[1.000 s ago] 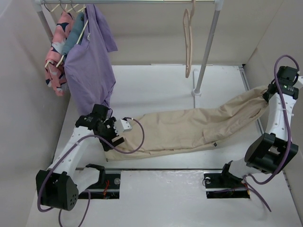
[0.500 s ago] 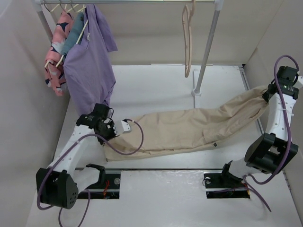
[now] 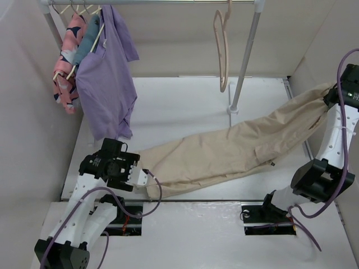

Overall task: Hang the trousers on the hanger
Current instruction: Fold the trousers at the center of the board.

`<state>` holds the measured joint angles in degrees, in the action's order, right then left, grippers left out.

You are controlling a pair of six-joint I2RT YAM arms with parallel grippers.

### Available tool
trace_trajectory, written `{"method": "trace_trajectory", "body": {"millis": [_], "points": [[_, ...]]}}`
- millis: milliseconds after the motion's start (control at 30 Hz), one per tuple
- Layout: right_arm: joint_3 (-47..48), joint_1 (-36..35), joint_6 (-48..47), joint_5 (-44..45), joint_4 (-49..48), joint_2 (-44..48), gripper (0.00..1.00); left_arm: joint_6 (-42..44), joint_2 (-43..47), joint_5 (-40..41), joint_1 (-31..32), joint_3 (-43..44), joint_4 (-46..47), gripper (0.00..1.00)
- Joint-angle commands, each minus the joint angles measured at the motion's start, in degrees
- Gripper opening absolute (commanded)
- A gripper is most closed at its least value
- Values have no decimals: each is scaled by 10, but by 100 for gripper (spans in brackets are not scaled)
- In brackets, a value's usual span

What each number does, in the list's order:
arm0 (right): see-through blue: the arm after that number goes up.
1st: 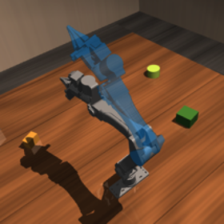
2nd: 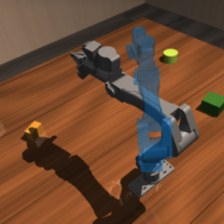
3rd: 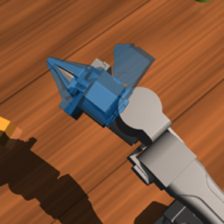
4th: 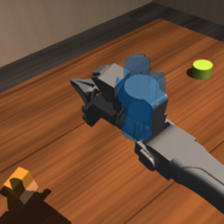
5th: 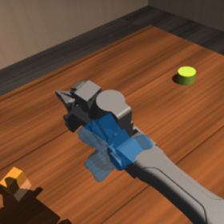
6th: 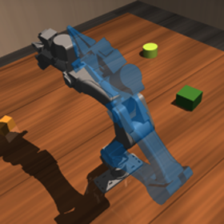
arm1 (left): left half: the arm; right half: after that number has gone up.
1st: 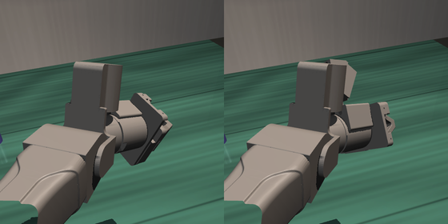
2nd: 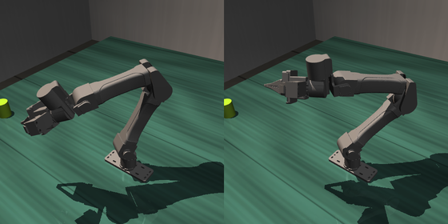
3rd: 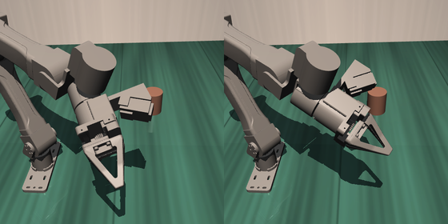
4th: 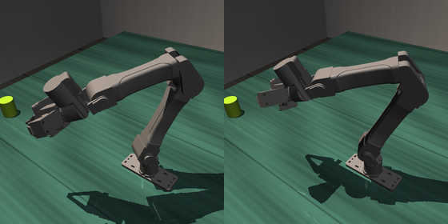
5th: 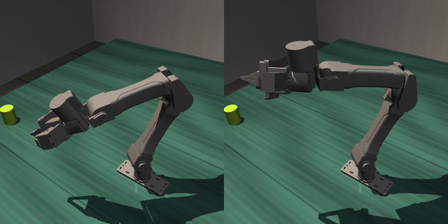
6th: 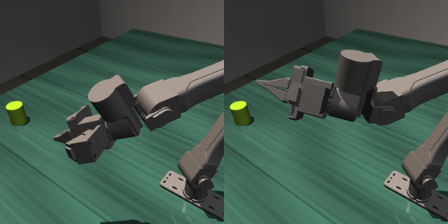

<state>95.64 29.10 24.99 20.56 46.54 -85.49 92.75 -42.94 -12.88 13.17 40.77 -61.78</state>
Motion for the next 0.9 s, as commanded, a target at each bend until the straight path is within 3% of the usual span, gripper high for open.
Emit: {"method": "trace_trajectory", "body": {"millis": [0, 133, 233, 367, 500, 633, 800, 867], "points": [[15, -23, -17, 1, -40, 28, 0, 60, 5, -33, 4, 5, 19, 87], [-11, -40, -23, 1, -52, 42, 0, -16, -14, -50, 4, 30, 93, 90], [-11, -61, -28, 19, -52, 47, 0, -154, -78, -72, 9, 63, 171, 89], [-3, -84, -35, 37, -52, 47, 0, -263, -208, -110, 28, 115, 184, 85], [30, -84, -41, 37, -46, 52, 0, -307, -234, -86, 63, 78, 243, 85], [40, -90, -51, 30, -41, 65, 0, -341, -257, -48, 139, 26, 284, 83], [-25, -188, -71, 51, -65, 117, 0, -372, -295, 1, 181, 6, 339, 74], [-104, -287, -81, 94, -98, 179, 0, -394, -309, 18, 181, 1, 371, 70]]}}
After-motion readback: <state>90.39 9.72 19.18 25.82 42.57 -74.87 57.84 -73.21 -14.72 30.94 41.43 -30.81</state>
